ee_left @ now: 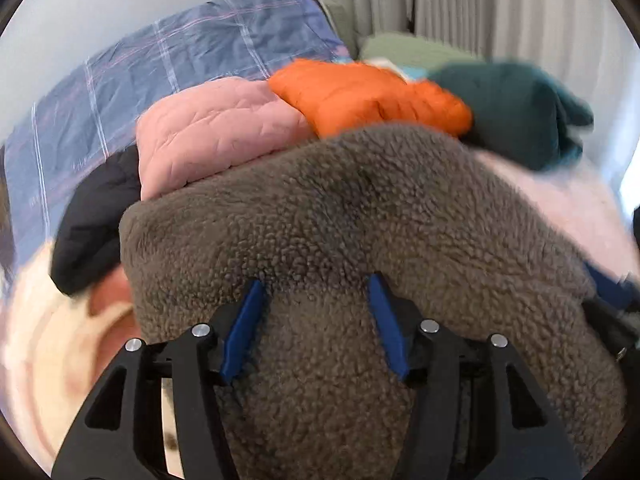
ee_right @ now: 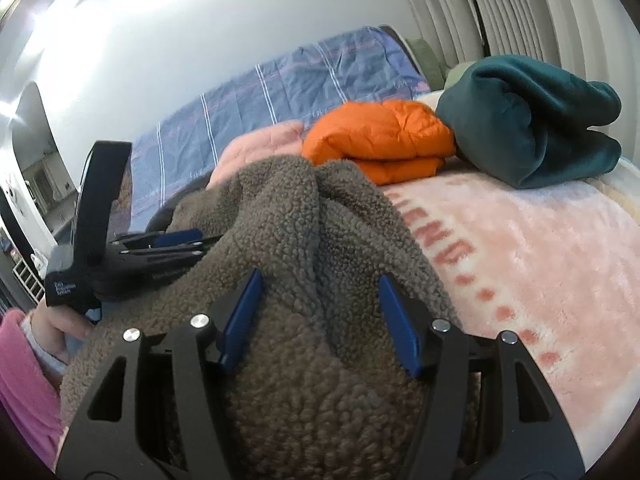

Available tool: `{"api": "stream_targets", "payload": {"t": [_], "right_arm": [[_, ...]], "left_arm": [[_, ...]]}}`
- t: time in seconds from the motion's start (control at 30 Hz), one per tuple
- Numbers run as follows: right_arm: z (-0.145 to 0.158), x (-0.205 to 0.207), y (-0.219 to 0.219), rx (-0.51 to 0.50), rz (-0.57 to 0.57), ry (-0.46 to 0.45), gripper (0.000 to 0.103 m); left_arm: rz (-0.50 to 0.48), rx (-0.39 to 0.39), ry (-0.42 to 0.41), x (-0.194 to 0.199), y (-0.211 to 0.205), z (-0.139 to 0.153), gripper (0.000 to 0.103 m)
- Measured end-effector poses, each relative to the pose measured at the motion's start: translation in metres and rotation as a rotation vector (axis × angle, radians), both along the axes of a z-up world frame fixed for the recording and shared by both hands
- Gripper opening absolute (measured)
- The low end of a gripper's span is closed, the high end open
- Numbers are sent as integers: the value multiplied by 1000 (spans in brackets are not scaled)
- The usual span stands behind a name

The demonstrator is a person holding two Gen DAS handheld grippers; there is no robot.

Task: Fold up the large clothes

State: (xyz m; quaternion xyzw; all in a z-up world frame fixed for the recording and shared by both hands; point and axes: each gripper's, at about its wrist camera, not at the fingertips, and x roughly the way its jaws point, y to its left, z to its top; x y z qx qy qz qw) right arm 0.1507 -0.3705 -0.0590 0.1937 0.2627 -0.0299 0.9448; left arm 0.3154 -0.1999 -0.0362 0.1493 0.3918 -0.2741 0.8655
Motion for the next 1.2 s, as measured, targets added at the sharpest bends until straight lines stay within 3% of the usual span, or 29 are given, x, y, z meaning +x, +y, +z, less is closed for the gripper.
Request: {"api": "stream_targets", "payload": {"t": [0.13,0.23,0.33,0.43,0.57,0.6,0.7,0.77,0.8,0.9,0.97,1.07,1.2], "right_arm": [[2,1,-6,41,12,20,64],[6,-14,-21,165,17,16,76],[13,-49,-41,298,34,-18,79],[15,-86,-51,318,-4,-15,87],[4,-110,-57,357,-20,51,87],[1,-113,-57,357,-24,64,87],[-8,-117,-57,385,-17,89,87],[-15,-116,-58,458,5,80,89],[-17,-116,-60,494,6,63,94],[-23,-120,-65,589,-21,11,99],[-27,-121,-69,643,-12,11,101],[-31,-118,-72,690,-20,24,101],[-33,-112,-69,734,-11,11,101]], "left_arm": [[1,61,-20,-4,-6,4,57],[18,80,-64,-12,-8,6,58],[31,72,-73,-16,-2,8,58],[30,76,-70,-8,0,9,58],[13,132,-174,-19,-6,35,50],[2,114,-183,-24,-6,44,48],[-147,-97,-77,-49,-3,78,49],[-283,-138,5,-72,-17,86,50],[-324,-119,40,-81,-27,82,51],[-322,-57,57,-91,-47,55,52],[-315,-10,3,-101,-58,45,52],[-315,125,-135,-127,-77,35,52],[-316,116,-153,-127,-73,36,52]]}}
